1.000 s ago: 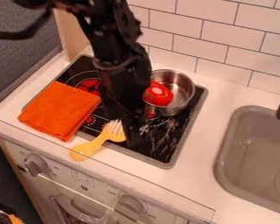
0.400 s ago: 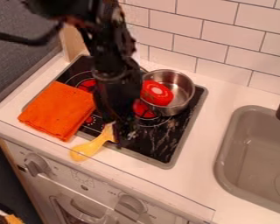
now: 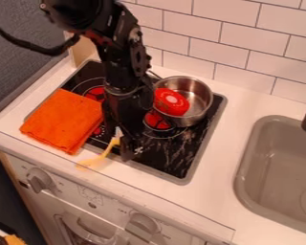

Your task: Move the cooking brush on the left burner

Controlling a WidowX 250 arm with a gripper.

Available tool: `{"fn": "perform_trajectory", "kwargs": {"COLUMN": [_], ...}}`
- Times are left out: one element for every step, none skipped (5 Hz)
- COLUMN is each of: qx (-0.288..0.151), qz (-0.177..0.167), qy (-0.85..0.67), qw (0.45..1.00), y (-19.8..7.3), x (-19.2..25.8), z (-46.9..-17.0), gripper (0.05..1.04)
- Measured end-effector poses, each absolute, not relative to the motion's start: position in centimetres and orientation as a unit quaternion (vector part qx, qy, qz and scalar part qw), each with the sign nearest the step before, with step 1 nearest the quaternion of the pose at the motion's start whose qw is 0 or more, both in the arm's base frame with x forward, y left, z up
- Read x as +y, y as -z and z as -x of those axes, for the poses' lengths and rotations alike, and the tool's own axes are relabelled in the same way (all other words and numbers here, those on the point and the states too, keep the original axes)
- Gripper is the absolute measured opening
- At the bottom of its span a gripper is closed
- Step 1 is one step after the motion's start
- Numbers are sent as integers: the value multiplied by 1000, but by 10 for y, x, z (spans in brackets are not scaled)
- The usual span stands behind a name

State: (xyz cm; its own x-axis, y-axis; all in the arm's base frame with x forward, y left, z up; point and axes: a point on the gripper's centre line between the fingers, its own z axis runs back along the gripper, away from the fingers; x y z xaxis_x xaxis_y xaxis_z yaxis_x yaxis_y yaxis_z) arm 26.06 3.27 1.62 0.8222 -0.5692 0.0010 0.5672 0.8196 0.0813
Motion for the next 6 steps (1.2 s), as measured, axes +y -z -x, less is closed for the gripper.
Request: {"fn": "perform_trajectory", "kwargs": {"qx": [-3, -3, -1, -1, 6, -23], "qz": [-43, -47, -46, -41, -27, -32], "qy": [298, 297, 299, 302, 294, 262], "qw": [954, 954, 953, 952, 955, 964], "y": [-9, -4, -3, -4, -10, -42], "x": [35, 34, 32, 30, 35, 55], "z": [-260, -265, -264, -264, -259, -270], "gripper": [999, 945, 697, 600, 585, 581]}}
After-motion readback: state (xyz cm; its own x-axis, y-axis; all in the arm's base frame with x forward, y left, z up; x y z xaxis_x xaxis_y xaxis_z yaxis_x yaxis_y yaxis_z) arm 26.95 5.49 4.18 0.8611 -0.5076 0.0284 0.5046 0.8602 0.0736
